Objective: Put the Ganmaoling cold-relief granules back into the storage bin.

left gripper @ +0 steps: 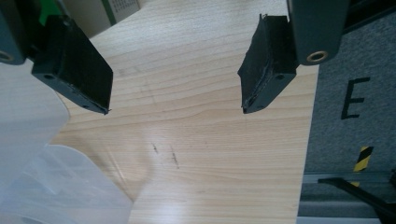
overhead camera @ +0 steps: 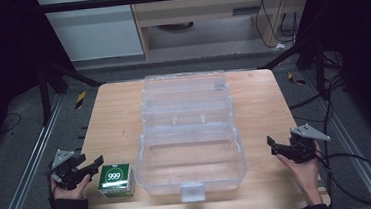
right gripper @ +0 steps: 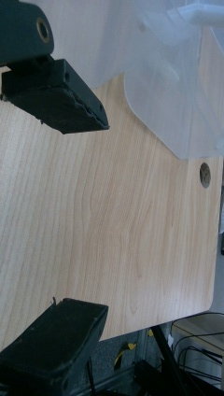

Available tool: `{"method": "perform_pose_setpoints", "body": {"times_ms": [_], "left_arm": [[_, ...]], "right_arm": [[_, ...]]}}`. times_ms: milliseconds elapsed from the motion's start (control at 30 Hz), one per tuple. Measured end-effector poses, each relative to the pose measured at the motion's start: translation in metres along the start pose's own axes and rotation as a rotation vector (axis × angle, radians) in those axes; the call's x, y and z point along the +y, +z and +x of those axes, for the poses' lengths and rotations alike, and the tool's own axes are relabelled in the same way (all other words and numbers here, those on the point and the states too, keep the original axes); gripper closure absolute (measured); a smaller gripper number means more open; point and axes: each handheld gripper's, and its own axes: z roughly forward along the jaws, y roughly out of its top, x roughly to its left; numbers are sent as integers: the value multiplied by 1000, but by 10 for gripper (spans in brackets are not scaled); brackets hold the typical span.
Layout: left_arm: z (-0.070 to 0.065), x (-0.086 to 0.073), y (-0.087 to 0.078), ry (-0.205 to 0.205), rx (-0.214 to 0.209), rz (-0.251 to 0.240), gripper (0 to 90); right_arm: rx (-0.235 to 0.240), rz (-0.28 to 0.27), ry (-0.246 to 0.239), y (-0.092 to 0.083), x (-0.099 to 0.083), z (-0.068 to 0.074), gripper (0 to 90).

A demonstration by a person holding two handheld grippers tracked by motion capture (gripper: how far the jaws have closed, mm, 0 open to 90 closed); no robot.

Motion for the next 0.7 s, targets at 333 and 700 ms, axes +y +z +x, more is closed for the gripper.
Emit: {"method": "perform_pose_setpoints", "body": {"times_ms": [333, 700], "left_arm": [[-3, 9, -6, 66, -80, 14, 242], [-9, 33, -10, 167, -143, 47, 212]], "right_arm": [[3, -1, -29, -2, 2, 4, 105], [-8, 21, -60, -5, -1, 6, 89]]}}
